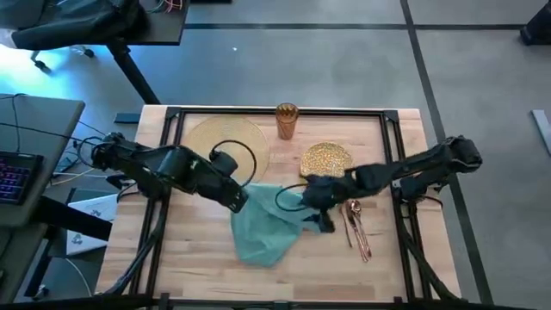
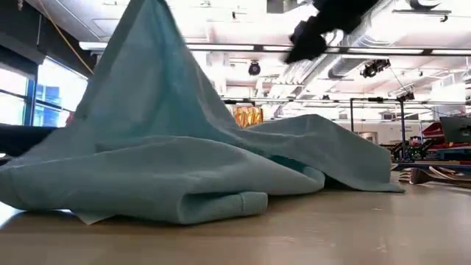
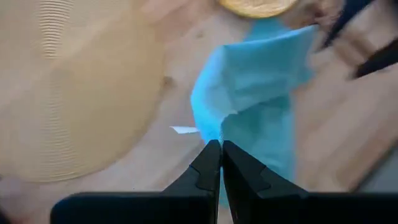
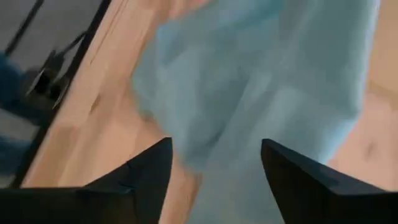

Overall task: Set table place
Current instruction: Fold the blue table napkin

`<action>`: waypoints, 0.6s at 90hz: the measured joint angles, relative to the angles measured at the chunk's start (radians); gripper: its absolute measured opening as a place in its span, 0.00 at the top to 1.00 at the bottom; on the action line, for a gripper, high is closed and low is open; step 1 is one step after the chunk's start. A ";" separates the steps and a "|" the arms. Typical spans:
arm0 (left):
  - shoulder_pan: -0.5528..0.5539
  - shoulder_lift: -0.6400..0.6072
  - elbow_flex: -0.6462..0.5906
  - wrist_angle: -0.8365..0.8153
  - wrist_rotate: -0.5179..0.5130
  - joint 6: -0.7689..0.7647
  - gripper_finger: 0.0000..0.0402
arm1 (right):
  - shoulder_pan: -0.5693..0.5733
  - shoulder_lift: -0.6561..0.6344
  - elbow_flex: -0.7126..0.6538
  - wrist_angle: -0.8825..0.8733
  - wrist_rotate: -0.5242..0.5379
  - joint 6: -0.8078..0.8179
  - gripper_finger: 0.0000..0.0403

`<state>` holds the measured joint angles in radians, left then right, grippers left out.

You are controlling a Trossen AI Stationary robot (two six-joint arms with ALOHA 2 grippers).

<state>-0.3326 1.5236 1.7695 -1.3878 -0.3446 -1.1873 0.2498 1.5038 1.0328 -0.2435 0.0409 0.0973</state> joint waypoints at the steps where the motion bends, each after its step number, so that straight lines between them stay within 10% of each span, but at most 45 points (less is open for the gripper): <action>1: 0.001 -0.003 0.004 0.005 0.001 0.005 1.00 | 0.004 0.005 0.000 0.015 0.021 0.007 0.35; 28: 0.031 -0.108 0.022 0.078 0.024 0.199 1.00 | 0.107 0.221 0.085 0.430 0.470 0.207 0.27; 54: 0.023 -0.183 0.022 0.165 0.093 0.398 1.00 | 0.122 0.505 0.594 -0.229 0.983 0.531 0.28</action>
<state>-0.3099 1.3407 1.7916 -1.2228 -0.2520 -0.7895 0.3722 2.0090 1.6270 -0.4730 1.0240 0.6282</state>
